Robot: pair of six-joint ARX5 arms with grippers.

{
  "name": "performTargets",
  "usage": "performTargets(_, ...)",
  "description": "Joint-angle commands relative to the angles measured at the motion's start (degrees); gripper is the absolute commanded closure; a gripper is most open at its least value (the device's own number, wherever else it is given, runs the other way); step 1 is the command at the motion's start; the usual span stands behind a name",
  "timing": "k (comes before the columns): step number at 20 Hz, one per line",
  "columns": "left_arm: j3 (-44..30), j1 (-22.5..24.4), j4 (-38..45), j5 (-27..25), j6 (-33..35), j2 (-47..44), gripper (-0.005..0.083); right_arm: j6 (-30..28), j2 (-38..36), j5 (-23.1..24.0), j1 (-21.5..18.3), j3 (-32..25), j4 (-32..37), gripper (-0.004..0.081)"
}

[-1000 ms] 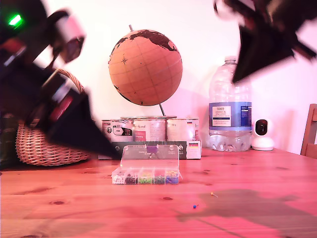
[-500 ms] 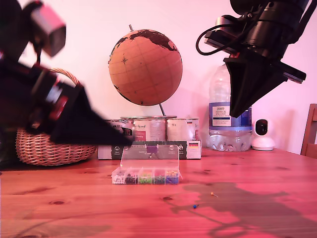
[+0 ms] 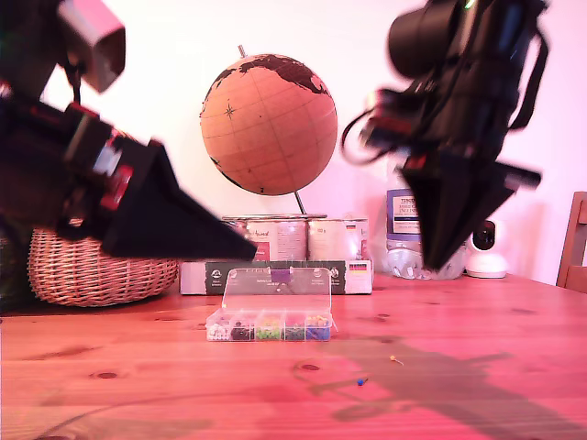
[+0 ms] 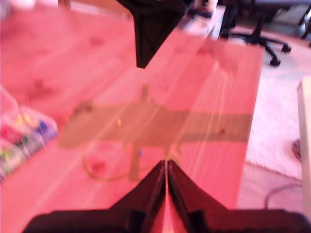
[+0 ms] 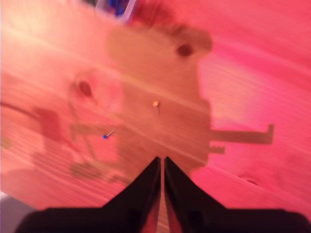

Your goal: Sort the loose pins on the table into their correct compartments

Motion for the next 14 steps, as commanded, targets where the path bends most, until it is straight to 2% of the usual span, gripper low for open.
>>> performTargets(1, -0.17, -0.04, 0.07, 0.04, -0.13, 0.22, 0.0795, -0.59, -0.04, 0.0, 0.22, 1.05, 0.83, 0.0726)
performTargets(9, -0.17, -0.04, -2.89, 0.04, -0.15, 0.22, 0.0795, -0.7, 0.37, -0.63, 1.05, 1.05, 1.92, 0.0674)
performTargets(11, -0.17, -0.04, -2.86, 0.04, -0.13, 0.22, 0.0795, 0.59, 0.37, -5.81, 0.83, 1.05, 4.44, 0.0675)
performTargets(14, -0.17, -0.04, -2.82, 0.02, -0.13, 0.22, 0.0795, 0.66, 0.37, -7.3, 0.81, 1.05, 10.1, 0.0677)
